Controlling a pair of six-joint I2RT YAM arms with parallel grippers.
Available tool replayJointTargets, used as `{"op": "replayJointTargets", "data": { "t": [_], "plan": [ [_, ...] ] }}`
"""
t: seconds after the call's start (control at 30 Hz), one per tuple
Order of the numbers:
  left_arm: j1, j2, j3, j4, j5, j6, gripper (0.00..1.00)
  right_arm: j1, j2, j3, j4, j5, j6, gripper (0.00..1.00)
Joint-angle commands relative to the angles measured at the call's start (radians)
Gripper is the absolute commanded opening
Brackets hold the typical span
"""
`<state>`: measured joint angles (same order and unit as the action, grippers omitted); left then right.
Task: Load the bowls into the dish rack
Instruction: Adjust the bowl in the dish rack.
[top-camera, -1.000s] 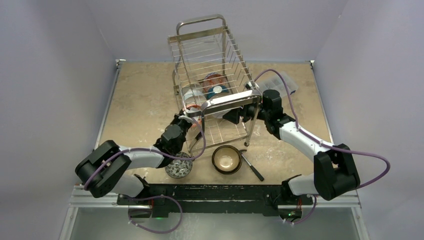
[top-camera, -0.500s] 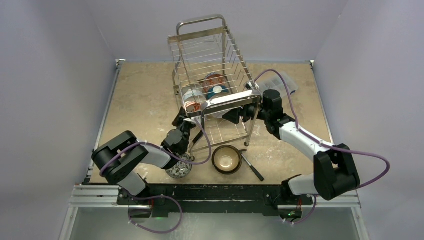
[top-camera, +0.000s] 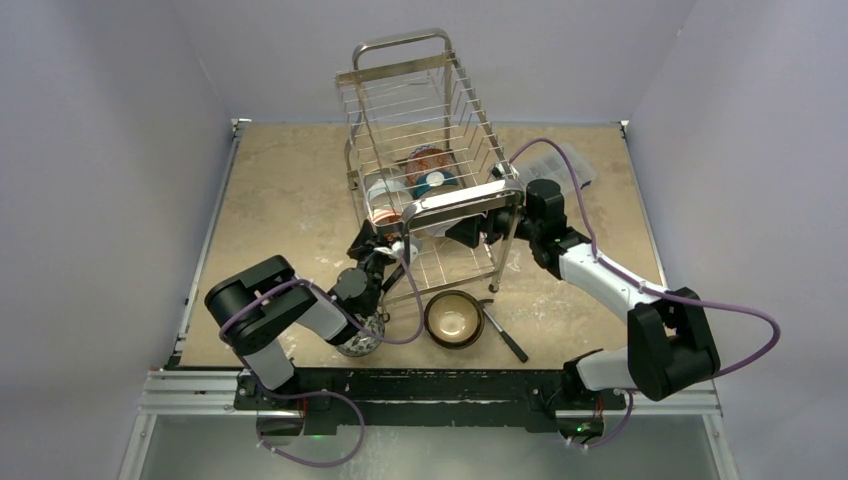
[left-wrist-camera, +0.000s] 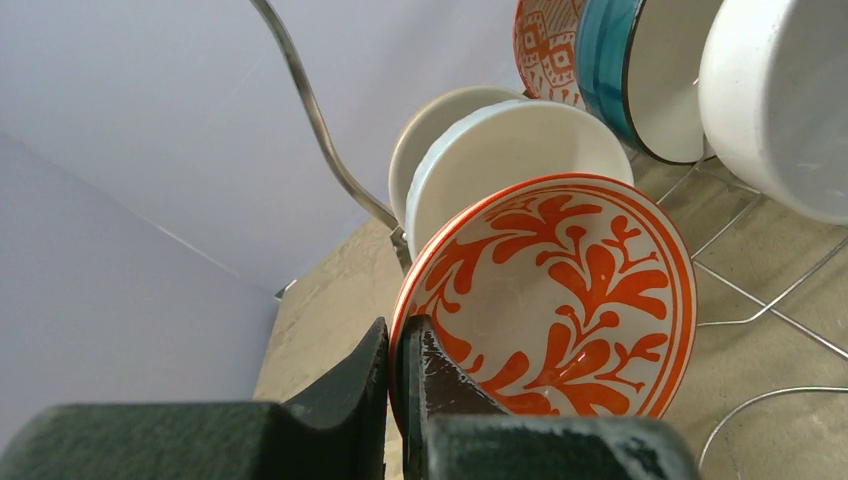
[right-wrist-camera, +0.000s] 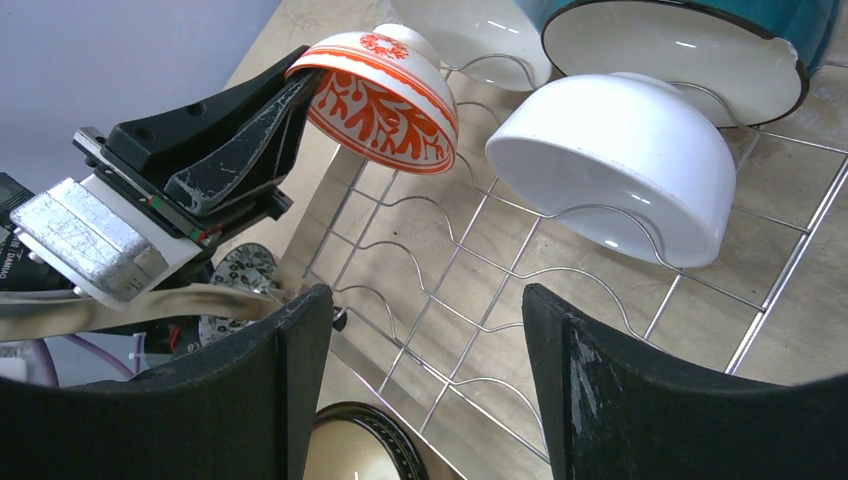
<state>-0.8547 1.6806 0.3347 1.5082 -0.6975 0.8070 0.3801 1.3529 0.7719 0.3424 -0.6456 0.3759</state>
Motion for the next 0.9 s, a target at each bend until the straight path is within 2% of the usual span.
{"op": "replayJointTargets", "data": {
  "t": [0.0, 0.87],
  "plan": [
    [-0.013, 0.050, 0.057, 0.114, -0.035, 0.125, 0.00, 0.009, -0.012, 0.001, 0.008, -0.040, -0.002, 0.72],
    [-0.022, 0.141, 0.191, 0.052, -0.028, 0.290, 0.00, 0.009, -0.006, -0.006, 0.011, -0.046, -0.002, 0.72]
  ]
}}
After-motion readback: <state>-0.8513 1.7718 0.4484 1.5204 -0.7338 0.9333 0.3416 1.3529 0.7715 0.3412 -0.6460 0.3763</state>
